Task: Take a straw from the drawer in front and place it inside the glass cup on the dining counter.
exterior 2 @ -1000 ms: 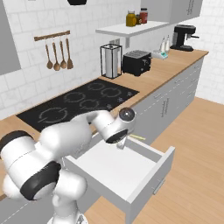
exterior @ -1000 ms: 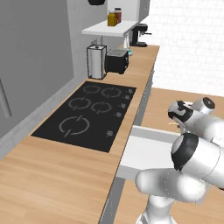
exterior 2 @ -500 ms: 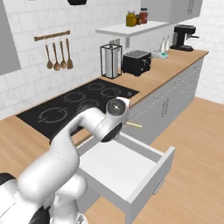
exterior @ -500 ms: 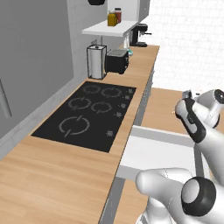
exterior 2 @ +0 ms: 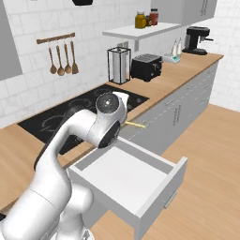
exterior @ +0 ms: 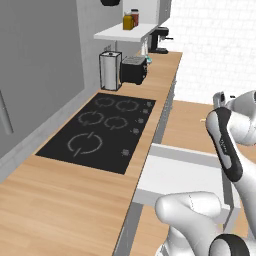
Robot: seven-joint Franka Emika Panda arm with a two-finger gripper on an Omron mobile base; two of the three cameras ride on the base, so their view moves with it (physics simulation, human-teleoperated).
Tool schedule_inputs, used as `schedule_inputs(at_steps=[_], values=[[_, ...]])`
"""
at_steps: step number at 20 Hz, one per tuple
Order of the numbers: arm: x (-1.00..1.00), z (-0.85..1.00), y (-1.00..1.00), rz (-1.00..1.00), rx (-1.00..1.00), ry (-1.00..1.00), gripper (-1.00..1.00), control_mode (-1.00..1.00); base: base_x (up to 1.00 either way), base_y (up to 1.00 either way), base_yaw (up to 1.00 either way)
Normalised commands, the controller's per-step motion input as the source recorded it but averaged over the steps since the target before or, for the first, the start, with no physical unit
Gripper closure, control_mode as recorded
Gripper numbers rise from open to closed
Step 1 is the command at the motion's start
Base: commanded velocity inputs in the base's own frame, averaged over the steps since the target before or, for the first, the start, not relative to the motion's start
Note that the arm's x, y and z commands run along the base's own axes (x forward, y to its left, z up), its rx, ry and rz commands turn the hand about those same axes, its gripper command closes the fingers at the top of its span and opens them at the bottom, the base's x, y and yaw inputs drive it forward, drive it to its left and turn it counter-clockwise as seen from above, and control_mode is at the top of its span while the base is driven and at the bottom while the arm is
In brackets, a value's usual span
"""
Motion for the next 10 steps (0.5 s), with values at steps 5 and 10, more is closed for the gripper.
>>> schedule_inputs(at_steps=[5,10], values=[[-0.17,0.44,0.33,0.0,-0.06,-0.04,1.0,-1.0,0.0,0.0,0.0],[-0.06,0.06,0.29,0.0,-0.07,-0.02,1.0,-1.0,0.0,0.0,0.0]])
